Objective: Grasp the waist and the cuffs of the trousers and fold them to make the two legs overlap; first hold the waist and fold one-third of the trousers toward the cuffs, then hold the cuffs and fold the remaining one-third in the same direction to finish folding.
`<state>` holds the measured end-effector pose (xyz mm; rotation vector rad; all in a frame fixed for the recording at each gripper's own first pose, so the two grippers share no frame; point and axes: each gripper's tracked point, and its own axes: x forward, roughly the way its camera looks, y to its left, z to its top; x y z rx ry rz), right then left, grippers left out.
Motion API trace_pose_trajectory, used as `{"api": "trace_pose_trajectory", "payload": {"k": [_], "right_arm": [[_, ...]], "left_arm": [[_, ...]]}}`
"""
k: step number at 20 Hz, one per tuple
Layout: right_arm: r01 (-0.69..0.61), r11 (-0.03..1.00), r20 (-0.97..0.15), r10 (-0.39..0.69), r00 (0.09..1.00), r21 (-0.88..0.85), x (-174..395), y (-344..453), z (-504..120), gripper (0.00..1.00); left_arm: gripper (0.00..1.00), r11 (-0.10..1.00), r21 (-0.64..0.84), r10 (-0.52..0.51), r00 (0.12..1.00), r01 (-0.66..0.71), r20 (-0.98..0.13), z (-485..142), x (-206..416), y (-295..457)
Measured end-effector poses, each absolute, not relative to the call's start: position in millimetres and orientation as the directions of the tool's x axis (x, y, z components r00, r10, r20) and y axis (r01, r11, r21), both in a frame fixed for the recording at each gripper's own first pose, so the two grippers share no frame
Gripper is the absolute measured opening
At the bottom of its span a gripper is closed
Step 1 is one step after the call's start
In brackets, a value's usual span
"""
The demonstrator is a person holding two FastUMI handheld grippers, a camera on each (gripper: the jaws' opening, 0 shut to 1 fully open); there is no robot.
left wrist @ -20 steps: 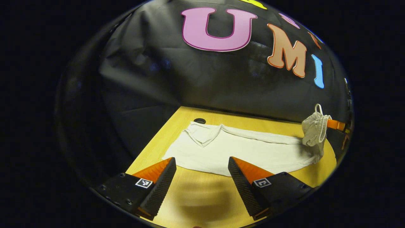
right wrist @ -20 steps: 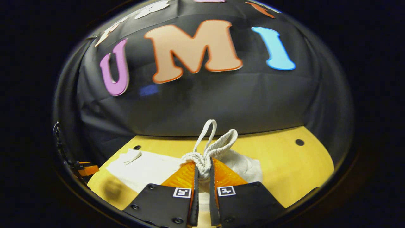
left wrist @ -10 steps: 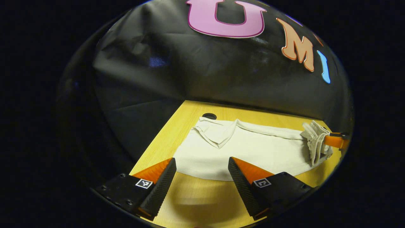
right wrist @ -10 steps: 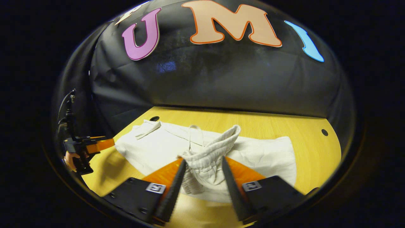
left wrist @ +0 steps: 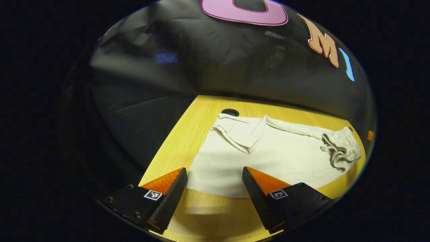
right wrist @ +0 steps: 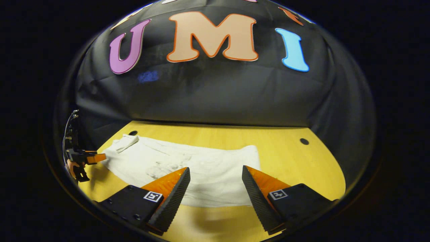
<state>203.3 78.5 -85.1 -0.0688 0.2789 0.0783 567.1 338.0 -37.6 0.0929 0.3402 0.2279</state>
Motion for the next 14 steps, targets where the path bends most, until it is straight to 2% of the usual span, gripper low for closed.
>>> {"api": "trace_pose_trajectory", "payload": {"k": [5,9,10,14], "right_arm": [[0.033,0.999,-0.243,-0.035,0.97,-0.012,191,33,-68,0.99],[0.076,0.997,-0.227,-0.076,0.971,-0.011,179,14,-59,0.99],[0.08,0.997,-0.224,-0.081,0.971,-0.013,177,11,-57,0.98],[0.076,0.997,-0.223,-0.078,0.972,-0.015,166,10,-58,0.98]], "left_arm": [[0.99,0.971,0.136,0.232,0.901,-0.195,-0.366,-48,567,341],[0.96,0.973,0.155,0.218,0.897,-0.17,-0.385,-50,566,338],[0.9,0.975,0.151,0.209,0.898,-0.162,-0.387,-48,565,337],[0.27,0.984,0.129,0.167,0.902,-0.125,-0.398,-52,573,312]]}}
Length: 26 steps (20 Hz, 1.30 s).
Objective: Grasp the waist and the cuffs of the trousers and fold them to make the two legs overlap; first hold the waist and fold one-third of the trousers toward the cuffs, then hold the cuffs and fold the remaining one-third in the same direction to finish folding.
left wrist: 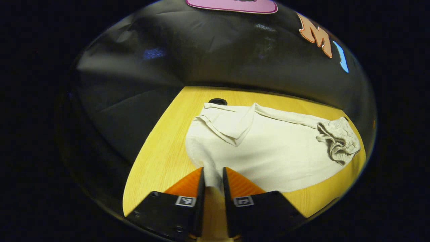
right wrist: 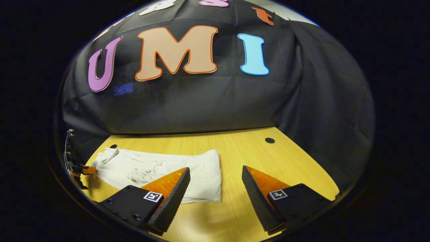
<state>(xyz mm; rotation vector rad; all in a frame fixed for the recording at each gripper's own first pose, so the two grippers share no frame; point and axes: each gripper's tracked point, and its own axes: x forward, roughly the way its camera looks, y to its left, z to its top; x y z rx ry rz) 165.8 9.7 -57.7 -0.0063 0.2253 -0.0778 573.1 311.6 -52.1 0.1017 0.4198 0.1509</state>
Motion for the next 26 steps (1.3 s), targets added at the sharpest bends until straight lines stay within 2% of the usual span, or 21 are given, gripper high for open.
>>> {"api": "trace_pose_trajectory", "payload": {"k": [2,3,7,14,19,26], "right_arm": [[0.073,0.997,-0.225,-0.074,0.972,-0.016,160,10,-58,0.99],[0.068,0.998,-0.226,-0.069,0.972,-0.015,156,11,-59,0.99],[0.06,0.998,-0.232,-0.066,0.971,-0.03,150,7,-61,0.98],[0.039,0.999,-0.22,-0.039,0.975,-0.002,143,-4,-54,0.98],[0.014,1.0,-0.224,-0.009,0.975,0.019,141,-23,-55,0.98],[-0.014,0.999,-0.209,0.02,0.978,0.031,137,-68,-48,0.98]], "left_arm": [[0.01,0.981,0.132,0.184,0.898,-0.142,-0.4,-55,573,310],[0.0,0.98,0.13,0.19,0.898,-0.151,-0.396,-54,574,311],[0.0,0.982,0.079,0.191,0.901,-0.174,-0.39,-44,572,299],[0.0,0.996,0.058,0.073,0.965,-0.06,-0.253,33,576,215],[0.0,0.995,0.065,-0.07,0.985,0.082,-0.159,84,579,106],[0.0,0.952,0.139,-0.257,0.958,0.273,-0.126,107,577,-68]]}}
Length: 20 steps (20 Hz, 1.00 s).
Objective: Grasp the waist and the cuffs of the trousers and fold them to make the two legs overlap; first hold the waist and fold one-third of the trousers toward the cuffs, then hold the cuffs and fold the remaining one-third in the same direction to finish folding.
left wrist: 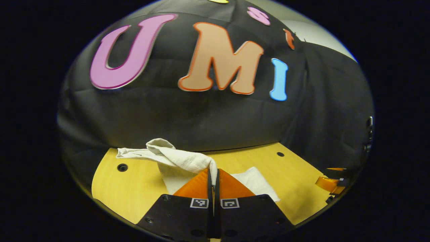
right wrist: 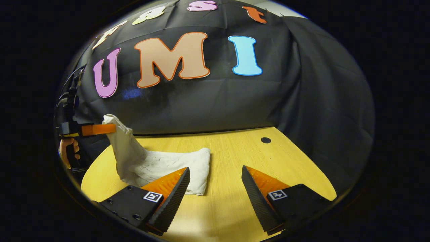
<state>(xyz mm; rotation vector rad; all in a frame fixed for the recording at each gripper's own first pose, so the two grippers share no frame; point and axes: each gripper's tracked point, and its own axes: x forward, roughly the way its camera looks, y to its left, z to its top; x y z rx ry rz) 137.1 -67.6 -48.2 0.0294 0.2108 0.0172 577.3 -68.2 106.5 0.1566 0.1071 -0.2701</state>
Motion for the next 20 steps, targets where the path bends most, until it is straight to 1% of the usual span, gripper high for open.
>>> {"api": "trace_pose_trajectory", "payload": {"k": [4,5,6,8,10,11,13,14,16,17,18,19,20], "right_arm": [[-0.011,0.997,-0.207,0.026,0.978,0.072,133,-98,-47,0.99],[-0.011,0.997,-0.208,0.027,0.978,0.078,132,-105,-48,0.98],[-0.009,0.997,-0.209,0.025,0.978,0.078,131,-111,-49,0.94],[-0.011,0.996,-0.214,0.029,0.977,0.083,130,-122,-53,0.93],[-0.02,0.996,-0.219,0.039,0.975,0.09,127,-128,-55,0.93],[-0.024,0.996,-0.222,0.043,0.974,0.089,125,-129,-57,0.97],[-0.037,0.995,-0.222,0.056,0.973,0.089,122,-128,-57,0.97],[-0.046,0.995,-0.223,0.065,0.973,0.091,122,-126,-56,0.92],[-0.064,0.993,-0.223,0.084,0.971,0.097,118,-119,-55,0.92],[-0.073,0.992,-0.222,0.094,0.971,0.099,115,-114,-56,0.93],[-0.082,0.992,-0.221,0.102,0.97,0.098,115,-108,-56,0.97],[-0.094,0.99,-0.22,0.115,0.969,0.102,111,-101,-55,0.92],[-0.107,0.989,-0.219,0.128,0.967,0.104,109,-94,-55,0.97]], "left_arm": [[0.0,0.911,0.171,-0.344,0.921,0.375,-0.185,73,582,-158],[0.0,0.906,0.179,-0.348,0.915,0.385,-0.204,60,584,-172],[0.0,0.901,0.188,-0.347,0.91,0.391,-0.226,45,585,-182],[0.0,0.896,0.178,-0.354,0.896,0.407,-0.27,13,587,-201],[0.06,0.891,0.147,-0.369,0.873,0.43,-0.318,-17,583,-219],[0.08,0.891,0.138,-0.368,0.867,0.432,-0.336,-26,581,-223],[0.28,0.893,0.112,-0.372,0.856,0.435,-0.358,-37,574,-227],[0.48,0.9,0.105,-0.363,0.861,0.423,-0.356,-36,570,-224],[0.87,0.916,0.105,-0.332,0.878,0.387,-0.343,-30,559,-209],[0.87,0.926,0.108,-0.308,0.89,0.361,-0.336,-26,556,-200],[0.9,0.934,0.109,-0.288,0.898,0.34,-0.334,-22,549,-188],[0.88,0.942,0.105,-0.268,0.905,0.317,-0.331,-19,539,-175],[0.91,0.949,0.103,-0.252,0.911,0.299,-0.326,-14,531,-161]]}}
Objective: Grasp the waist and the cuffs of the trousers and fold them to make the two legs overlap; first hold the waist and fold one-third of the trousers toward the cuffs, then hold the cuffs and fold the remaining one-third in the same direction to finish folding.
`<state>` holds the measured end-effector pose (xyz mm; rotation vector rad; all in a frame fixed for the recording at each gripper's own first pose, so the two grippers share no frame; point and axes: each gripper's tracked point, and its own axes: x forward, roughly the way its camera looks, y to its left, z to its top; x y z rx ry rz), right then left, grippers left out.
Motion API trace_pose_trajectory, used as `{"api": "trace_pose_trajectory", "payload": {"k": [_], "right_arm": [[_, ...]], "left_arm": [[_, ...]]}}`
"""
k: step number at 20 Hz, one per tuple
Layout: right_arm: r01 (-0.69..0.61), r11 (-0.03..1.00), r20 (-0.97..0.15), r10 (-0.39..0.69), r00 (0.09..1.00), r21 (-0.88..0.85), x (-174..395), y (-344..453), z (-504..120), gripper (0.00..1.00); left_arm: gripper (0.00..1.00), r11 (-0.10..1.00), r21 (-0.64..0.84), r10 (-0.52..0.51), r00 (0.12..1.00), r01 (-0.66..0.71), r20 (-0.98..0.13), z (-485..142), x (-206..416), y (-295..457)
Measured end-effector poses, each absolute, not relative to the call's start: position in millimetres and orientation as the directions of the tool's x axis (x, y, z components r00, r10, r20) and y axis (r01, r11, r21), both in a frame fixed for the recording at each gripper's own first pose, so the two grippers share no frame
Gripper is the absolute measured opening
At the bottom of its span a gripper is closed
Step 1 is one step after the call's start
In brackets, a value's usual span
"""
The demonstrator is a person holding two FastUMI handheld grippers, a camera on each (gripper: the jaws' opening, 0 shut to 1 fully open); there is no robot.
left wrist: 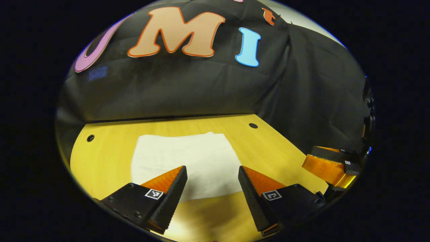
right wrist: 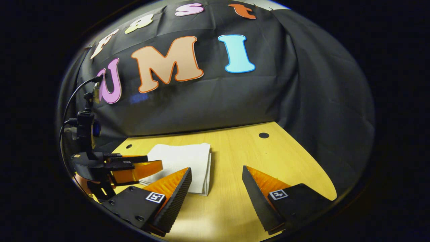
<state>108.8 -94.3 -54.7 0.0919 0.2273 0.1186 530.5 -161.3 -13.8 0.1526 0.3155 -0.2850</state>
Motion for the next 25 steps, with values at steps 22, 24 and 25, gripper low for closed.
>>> {"api": "trace_pose_trajectory", "payload": {"k": [22,24,25], "right_arm": [[-0.144,0.985,-0.246,0.162,0.956,0.091,53,-36,-70,0.96],[-0.134,0.987,-0.244,0.153,0.958,0.092,51,-40,-68,0.97],[-0.127,0.988,-0.24,0.146,0.96,0.091,51,-41,-65,0.92]], "left_arm": [[0.92,0.987,0.131,-0.054,0.955,0.095,-0.29,9,468,-59],[0.92,0.985,0.131,-0.069,0.951,0.113,-0.301,8,468,-62],[0.92,0.983,0.134,-0.077,0.949,0.123,-0.307,7,468,-63]]}}
